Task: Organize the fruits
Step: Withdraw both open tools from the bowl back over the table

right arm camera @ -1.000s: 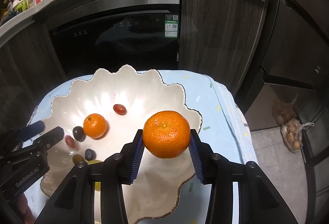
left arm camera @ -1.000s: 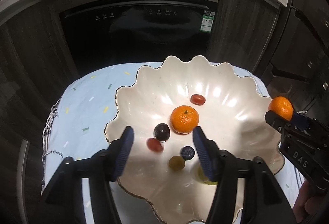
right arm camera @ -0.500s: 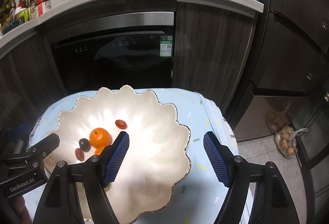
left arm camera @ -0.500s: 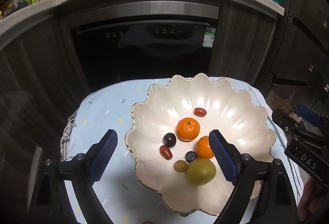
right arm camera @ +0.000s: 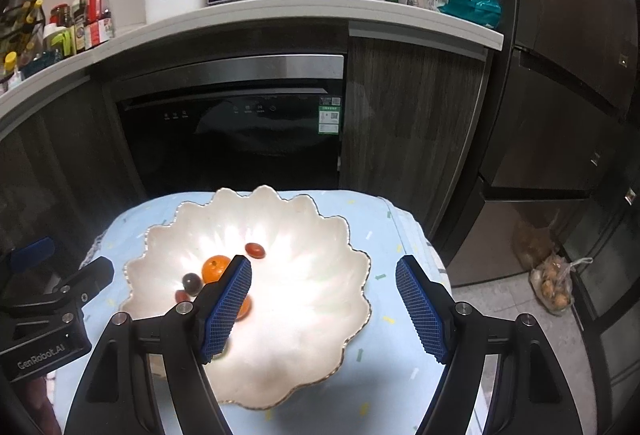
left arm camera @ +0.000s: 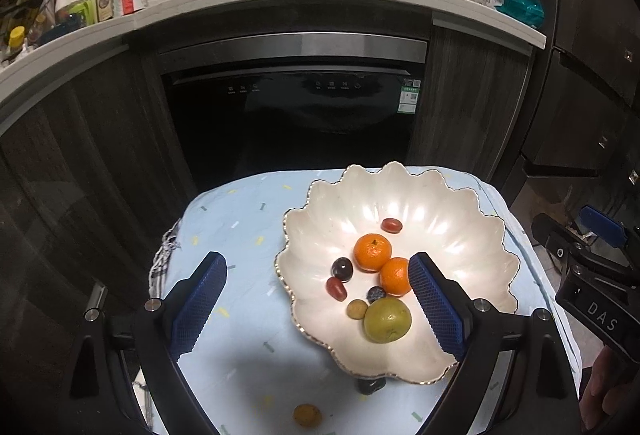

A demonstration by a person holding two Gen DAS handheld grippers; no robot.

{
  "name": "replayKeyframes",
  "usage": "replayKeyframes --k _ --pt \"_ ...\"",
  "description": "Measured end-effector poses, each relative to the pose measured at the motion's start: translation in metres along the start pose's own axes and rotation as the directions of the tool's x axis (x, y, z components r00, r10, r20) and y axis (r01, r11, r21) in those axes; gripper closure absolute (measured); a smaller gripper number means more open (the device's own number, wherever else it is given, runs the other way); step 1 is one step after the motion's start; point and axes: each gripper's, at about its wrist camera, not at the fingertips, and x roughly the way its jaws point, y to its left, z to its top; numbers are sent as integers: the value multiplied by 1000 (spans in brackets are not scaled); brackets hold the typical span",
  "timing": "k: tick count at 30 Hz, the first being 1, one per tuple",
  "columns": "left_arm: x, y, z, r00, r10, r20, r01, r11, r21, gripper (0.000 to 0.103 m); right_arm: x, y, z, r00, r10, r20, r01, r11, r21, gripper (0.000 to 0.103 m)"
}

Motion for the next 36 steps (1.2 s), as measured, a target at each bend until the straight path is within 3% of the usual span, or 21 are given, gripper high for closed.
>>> replayKeyframes --k 16,25,36 --pt "-32 21 -21 999 46 1 -46 998 -41 10 -26 19 -12 999 39 17 -38 999 -30 27" --pt "-43 25 -41 996 90 23 -90 996 -15 10 -40 27 -29 998 54 44 -52 997 -53 27" --pt "-46 33 -66 995 96 17 -95 995 -38 10 -47 37 -47 995 87 46 -83 993 -88 27"
